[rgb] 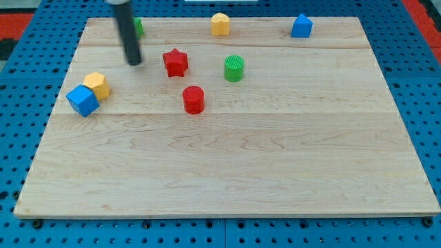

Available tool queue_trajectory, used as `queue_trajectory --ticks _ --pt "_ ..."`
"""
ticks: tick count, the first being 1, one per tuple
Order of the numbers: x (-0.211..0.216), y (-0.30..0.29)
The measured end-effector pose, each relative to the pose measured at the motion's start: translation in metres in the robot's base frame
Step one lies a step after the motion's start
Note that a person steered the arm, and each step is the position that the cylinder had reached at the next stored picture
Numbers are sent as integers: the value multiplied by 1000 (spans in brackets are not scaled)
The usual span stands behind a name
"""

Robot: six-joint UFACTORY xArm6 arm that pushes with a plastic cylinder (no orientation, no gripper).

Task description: Slide the blue cube to the center right

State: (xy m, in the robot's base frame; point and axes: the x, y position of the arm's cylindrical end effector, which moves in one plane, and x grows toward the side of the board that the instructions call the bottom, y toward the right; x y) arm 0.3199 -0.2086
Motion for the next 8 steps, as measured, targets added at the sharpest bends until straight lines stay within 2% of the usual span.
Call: queue_trajectory --ticks 1,2,3,4,5,6,7,8 --pt "14 -95" --pt "106 -92" --pt "130 2" --pt "126 -21" --pt "104 -71" --pt "85 -5" --pt "91 101" --pt "91 175"
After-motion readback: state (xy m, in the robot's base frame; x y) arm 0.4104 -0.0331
